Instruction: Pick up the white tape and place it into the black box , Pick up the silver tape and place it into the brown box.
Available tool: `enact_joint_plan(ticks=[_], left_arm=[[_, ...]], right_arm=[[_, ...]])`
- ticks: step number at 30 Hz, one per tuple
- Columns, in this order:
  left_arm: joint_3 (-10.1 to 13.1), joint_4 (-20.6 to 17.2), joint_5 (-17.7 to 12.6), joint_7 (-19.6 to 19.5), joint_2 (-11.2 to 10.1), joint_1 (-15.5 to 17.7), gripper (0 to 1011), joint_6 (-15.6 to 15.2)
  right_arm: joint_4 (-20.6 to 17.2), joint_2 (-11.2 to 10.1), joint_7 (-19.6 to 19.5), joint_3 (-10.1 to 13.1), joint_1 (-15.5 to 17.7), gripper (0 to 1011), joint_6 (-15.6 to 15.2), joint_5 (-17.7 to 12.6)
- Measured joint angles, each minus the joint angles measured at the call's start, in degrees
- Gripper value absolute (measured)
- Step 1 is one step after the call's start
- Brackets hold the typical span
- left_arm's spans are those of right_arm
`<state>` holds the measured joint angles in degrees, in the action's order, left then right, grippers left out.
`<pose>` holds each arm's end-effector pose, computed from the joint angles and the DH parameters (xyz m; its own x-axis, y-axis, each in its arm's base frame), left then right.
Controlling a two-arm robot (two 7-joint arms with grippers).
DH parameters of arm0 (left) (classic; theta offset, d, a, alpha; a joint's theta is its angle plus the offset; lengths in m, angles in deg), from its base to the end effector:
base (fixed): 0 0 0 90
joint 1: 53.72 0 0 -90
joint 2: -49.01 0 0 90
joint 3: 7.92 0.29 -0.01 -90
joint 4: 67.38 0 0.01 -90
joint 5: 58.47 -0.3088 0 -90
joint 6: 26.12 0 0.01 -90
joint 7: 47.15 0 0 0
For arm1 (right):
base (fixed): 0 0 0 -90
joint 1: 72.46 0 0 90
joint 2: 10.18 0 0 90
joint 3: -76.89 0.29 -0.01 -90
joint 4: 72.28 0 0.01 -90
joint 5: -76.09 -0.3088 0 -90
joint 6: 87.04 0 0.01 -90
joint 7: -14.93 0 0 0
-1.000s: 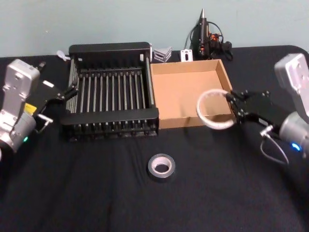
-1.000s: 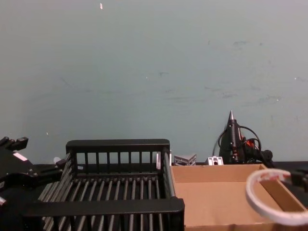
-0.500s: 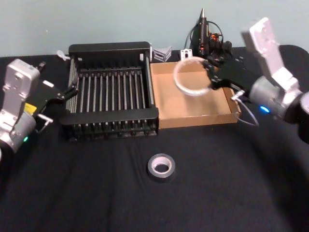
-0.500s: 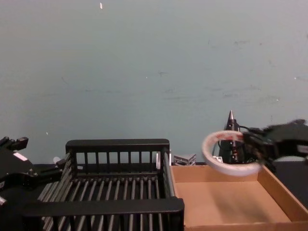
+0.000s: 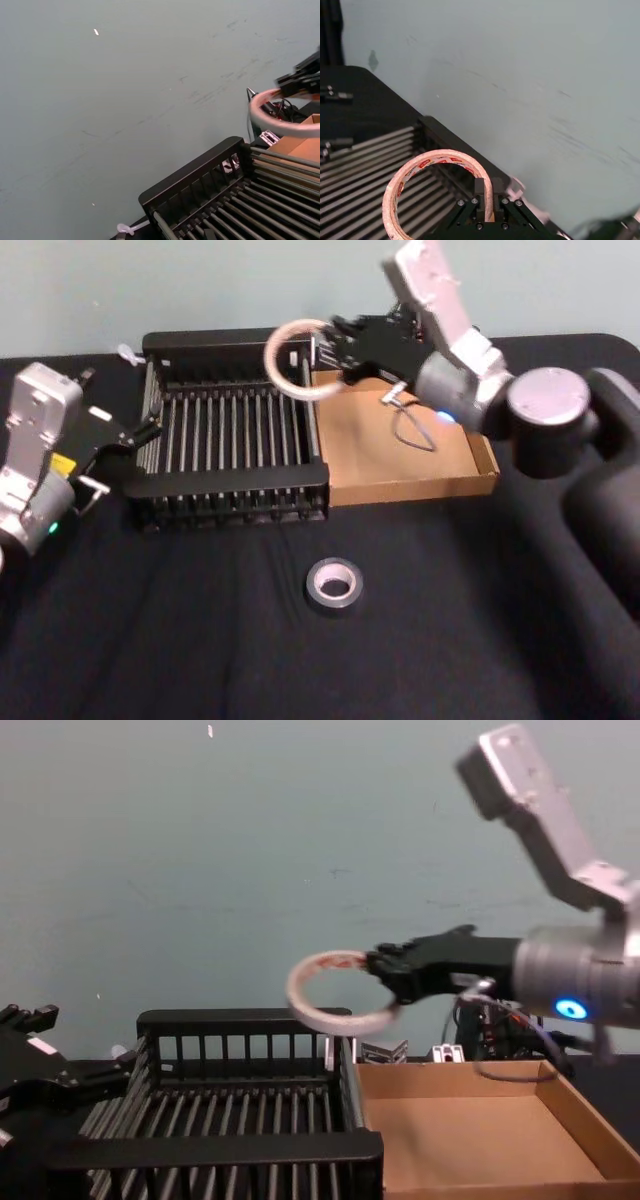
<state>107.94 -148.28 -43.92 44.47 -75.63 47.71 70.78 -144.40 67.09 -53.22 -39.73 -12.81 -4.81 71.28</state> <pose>0.3581 0.0827 -0.3023 0.2923 0.8803 0.3736 -0.9553 0.2873 0.0703 0.4509 0.0477 -0.2220 0.6362 -0.7184 0.2814 0.7689 0.6206 -0.1538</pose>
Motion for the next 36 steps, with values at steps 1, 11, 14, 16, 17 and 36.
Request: enact_joint_plan(ticks=[1, 11, 14, 16, 17, 36], left_arm=[[0.00, 0.00, 0.00, 0.00, 0.00, 0.00, 1001, 0.00], [0.00, 0.00, 0.00, 0.00, 0.00, 0.00, 1001, 0.00], [0.00, 0.00, 0.00, 0.00, 0.00, 0.00, 1001, 0.00], [0.00, 0.00, 0.00, 0.00, 0.00, 0.00, 1001, 0.00], [0.00, 0.00, 0.00, 0.00, 0.00, 0.00, 1001, 0.00], [0.00, 0.00, 0.00, 0.00, 0.00, 0.00, 1001, 0.00]], right_arm=[[0.72, 0.50, 0.02, -0.24, -0.46, 95, 0.20, 0.10], [10.73, 7.52, -0.22, -3.31, -5.31, 95, 3.35, 1.98], [13.33, 8.84, -0.45, -3.74, -6.04, 95, 3.91, 2.46], [14.53, 9.32, -0.53, -3.89, -6.29, 95, 4.13, 2.72], [15.46, 9.72, -0.61, -3.99, -6.45, 95, 4.29, 2.91], [20.33, 11.31, -1.34, -4.00, -7.18, 95, 4.90, 4.60]])
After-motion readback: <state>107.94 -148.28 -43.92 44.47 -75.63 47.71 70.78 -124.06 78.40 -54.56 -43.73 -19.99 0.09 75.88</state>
